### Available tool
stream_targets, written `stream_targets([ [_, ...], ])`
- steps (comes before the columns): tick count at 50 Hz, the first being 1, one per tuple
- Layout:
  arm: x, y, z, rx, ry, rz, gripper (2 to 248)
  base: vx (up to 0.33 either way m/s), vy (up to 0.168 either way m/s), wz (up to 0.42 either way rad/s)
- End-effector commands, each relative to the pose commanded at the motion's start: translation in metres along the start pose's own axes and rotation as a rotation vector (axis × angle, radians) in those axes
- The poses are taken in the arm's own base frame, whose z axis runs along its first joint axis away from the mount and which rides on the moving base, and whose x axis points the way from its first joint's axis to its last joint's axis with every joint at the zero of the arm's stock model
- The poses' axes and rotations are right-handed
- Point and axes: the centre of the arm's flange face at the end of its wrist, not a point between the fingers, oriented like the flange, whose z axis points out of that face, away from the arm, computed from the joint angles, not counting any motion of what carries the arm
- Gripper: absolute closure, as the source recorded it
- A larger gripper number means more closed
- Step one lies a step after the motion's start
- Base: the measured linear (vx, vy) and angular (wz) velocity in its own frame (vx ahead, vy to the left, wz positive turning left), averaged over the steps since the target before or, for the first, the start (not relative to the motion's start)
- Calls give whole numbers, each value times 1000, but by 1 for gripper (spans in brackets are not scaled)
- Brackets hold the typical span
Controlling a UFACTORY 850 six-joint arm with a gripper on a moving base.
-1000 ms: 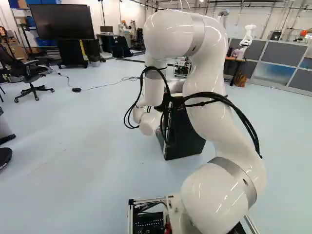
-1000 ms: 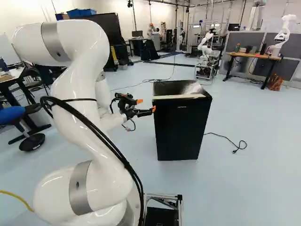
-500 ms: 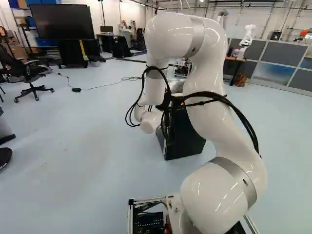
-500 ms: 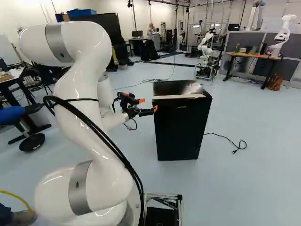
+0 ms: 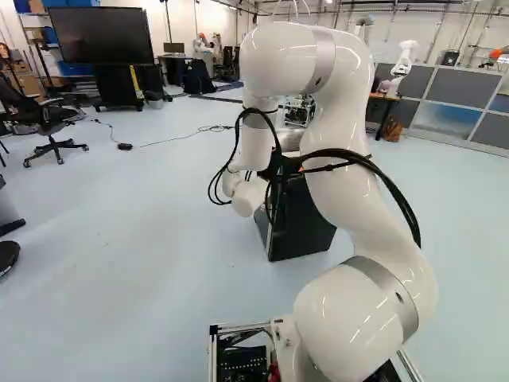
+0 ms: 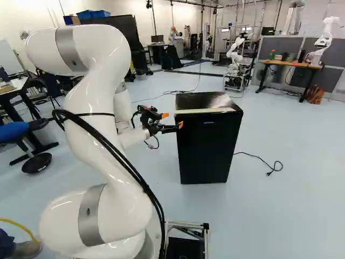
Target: Grab a drink from the fridge
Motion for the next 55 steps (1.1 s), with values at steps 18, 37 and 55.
stream_targets([
  [18,1,6,8,-21,2,2,3,0,0,0],
  [37,2,15,13,-42,0,0,3,0,0,0],
  [55,2,20,18,-59,1,2,3,0,0,0],
])
